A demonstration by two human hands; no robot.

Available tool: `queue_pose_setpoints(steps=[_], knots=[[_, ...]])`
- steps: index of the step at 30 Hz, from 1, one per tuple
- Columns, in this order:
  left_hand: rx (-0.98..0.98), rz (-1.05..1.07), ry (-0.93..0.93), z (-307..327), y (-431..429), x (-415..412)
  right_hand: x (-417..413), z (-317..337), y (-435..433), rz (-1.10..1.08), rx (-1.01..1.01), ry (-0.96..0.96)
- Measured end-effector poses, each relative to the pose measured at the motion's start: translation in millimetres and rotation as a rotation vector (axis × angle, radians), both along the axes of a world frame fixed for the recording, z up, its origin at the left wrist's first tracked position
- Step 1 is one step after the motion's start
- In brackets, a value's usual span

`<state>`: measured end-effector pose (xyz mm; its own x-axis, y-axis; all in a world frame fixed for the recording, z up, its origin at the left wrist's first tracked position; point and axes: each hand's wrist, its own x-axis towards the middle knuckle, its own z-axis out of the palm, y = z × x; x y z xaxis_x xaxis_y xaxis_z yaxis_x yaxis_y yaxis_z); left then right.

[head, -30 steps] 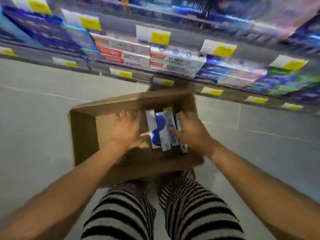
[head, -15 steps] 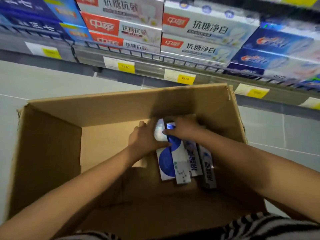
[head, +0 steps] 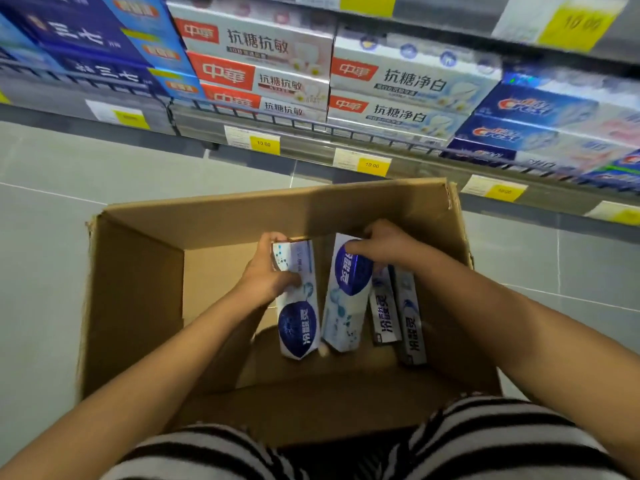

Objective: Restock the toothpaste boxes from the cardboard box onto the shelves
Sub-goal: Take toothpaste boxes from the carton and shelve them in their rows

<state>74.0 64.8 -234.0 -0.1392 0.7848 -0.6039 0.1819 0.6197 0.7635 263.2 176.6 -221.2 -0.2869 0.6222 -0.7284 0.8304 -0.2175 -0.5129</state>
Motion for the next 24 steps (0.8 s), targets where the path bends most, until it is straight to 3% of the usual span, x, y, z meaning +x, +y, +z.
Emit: queue_pose_setpoints(steps=[9,18,24], knots=[[0.064,0.183,-0.059,229.5,2.0,-7.5,19.2,221.3,-7.4,-0.270,-0.011,0.219],[0.192,0.129,-0.213,529.8,23.8,-13.8,43.2,553.7,8.2,-0.512,0.008,0.507],[0.369,0.013,-0.209,728.9,41.4,-4.0,48.0,766.3,13.5,-0.513,0.259,0.696]])
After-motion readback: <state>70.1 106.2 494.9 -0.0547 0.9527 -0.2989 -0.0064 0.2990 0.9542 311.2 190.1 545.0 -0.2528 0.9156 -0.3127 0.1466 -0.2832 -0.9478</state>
